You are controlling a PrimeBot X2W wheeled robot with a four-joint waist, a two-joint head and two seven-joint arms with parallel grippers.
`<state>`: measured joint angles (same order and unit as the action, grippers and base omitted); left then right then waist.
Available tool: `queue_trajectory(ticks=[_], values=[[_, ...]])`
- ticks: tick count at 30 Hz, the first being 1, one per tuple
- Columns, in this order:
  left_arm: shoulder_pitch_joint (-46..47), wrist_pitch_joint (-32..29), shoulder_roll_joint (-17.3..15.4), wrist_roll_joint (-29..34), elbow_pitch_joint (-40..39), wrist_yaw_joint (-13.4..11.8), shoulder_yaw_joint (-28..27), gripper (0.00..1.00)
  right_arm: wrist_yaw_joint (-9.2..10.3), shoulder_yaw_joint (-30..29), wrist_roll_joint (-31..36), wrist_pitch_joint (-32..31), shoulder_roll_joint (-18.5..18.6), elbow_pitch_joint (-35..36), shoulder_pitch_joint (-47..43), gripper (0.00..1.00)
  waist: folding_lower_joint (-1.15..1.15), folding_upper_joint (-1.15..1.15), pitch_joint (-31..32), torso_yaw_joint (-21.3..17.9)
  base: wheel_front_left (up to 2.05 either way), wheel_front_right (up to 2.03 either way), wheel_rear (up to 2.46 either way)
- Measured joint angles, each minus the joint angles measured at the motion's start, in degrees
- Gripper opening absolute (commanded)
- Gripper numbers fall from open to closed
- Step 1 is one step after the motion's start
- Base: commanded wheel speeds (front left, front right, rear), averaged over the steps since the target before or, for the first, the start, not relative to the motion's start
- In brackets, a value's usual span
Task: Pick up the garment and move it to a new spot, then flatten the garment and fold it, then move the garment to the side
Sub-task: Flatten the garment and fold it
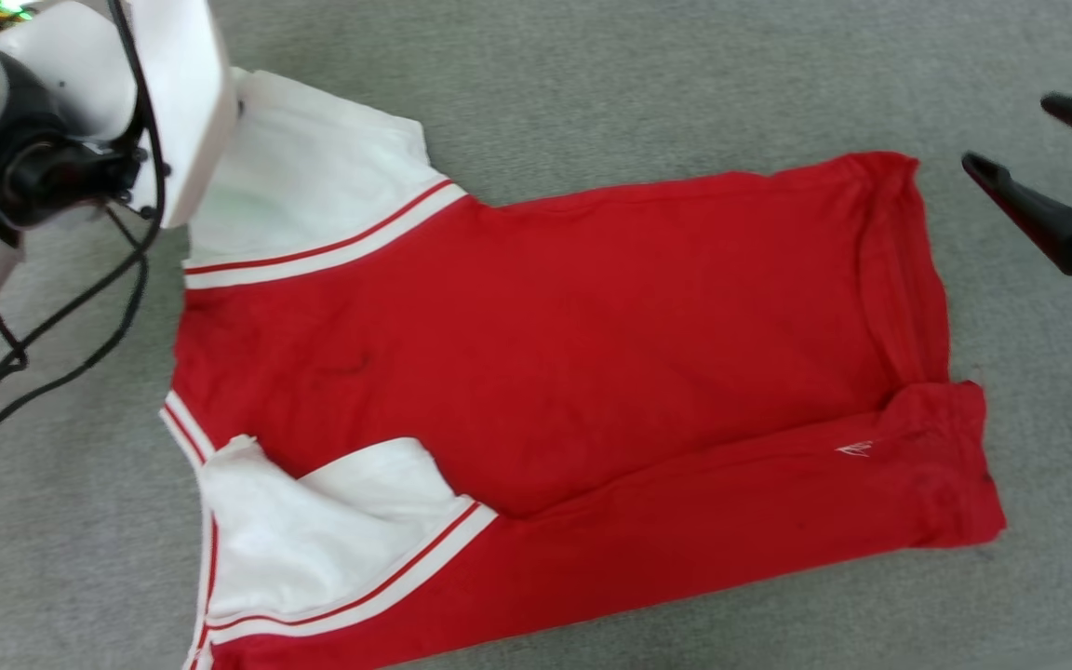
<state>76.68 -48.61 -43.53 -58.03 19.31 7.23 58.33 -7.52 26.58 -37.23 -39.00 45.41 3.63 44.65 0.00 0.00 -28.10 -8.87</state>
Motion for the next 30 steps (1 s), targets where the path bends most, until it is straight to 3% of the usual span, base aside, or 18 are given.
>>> queue_trajectory(ticks=[4, 8, 15, 22, 23, 24, 30], values=[[0.0, 1.9, 0.7, -0.6, -1.2, 0.1, 0.5, 0.0, 0.0, 3.9, -5.2, -13.4, 1.6, -3.4, 5.6, 1.0, 0.0, 0.0, 0.4, 2.1, 0.0, 0.0, 0.0], [0.4, 3.0, 1.1, -0.8, -2.9, 0.1, 1.7, 0.0, 0.0, 5.2, -6.8, -19.4, -0.4, -8.4, 9.4, 1.0, 0.0, 0.0, -0.4, 3.6, 0.0, 0.0, 0.0], [2.6, 4.6, 1.3, -1.0, -4.9, 0.1, 3.8, 0.0, 0.01, 6.5, -5.4, -19.4, -5.4, -17.8, 11.1, 1.0, 0.0, 0.0, -2.7, 5.5, 0.0, 0.0, 0.0], [4.4, 6.5, 1.3, -1.3, -6.0, 0.1, 6.0, 0.0, 0.03, 9.9, -6.4, -16.2, -6.4, -21.6, 10.3, 1.0, -0.01, 0.0, -4.7, 6.6, 0.0, 0.0, 0.0], [4.6, 6.7, 1.2, -1.5, -6.0, 0.1, 6.3, 0.0, 0.03, 10.3, -6.9, -15.9, -6.2, -21.7, 10.4, 0.72, 0.0, 0.0, -4.8, 6.5, 0.0, 0.0, 0.0], [4.7, 7.1, 1.0, -1.7, -6.0, 0.1, 6.5, 0.0, 0.04, 11.0, -7.2, -15.4, -6.0, -21.7, 10.6, 0.02, -0.01, 0.0, -4.7, 6.5, 0.0, 0.0, 0.0], [4.7, 9.9, -0.1, -2.2, -5.5, 0.1, 8.0, 0.0, 0.01, 12.5, -9.4, -9.3, -5.5, -23.0, 10.5, 0.0, 0.0, 0.0, -2.9, 6.2, 0.0, 0.0, 0.0]])
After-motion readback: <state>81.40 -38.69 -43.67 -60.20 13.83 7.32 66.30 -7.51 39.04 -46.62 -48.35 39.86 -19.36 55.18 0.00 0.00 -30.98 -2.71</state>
